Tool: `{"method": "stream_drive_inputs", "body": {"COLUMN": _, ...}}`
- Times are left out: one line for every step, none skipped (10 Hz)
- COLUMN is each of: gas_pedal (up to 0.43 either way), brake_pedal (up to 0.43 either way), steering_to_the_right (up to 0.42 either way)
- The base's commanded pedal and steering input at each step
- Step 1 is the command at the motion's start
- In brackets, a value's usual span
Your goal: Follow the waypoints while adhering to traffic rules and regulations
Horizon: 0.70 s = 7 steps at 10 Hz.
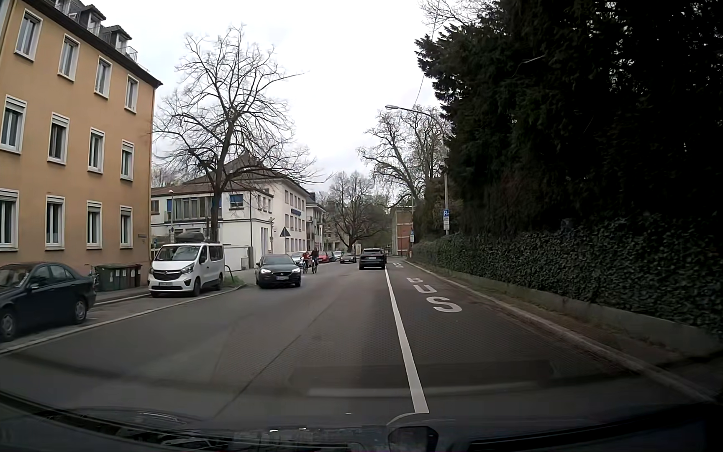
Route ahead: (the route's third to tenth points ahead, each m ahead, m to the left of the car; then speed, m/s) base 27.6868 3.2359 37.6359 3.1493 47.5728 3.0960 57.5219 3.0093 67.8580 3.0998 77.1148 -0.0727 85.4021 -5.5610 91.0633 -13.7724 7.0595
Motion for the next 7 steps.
{"method": "stream_drive_inputs", "body": {"gas_pedal": 0.047, "brake_pedal": 0.000, "steering_to_the_right": -0.002}}
{"method": "stream_drive_inputs", "body": {"gas_pedal": 0.047, "brake_pedal": 0.000, "steering_to_the_right": -0.002}}
{"method": "stream_drive_inputs", "body": {"gas_pedal": 0.047, "brake_pedal": 0.000, "steering_to_the_right": -0.002}}
{"method": "stream_drive_inputs", "body": {"gas_pedal": 0.047, "brake_pedal": 0.000, "steering_to_the_right": -0.002}}
{"method": "stream_drive_inputs", "body": {"gas_pedal": 0.047, "brake_pedal": 0.000, "steering_to_the_right": -0.002}}
{"method": "stream_drive_inputs", "body": {"gas_pedal": 0.047, "brake_pedal": 0.000, "steering_to_the_right": -0.002}}
{"method": "stream_drive_inputs", "body": {"gas_pedal": 0.047, "brake_pedal": 0.000, "steering_to_the_right": -0.002}}
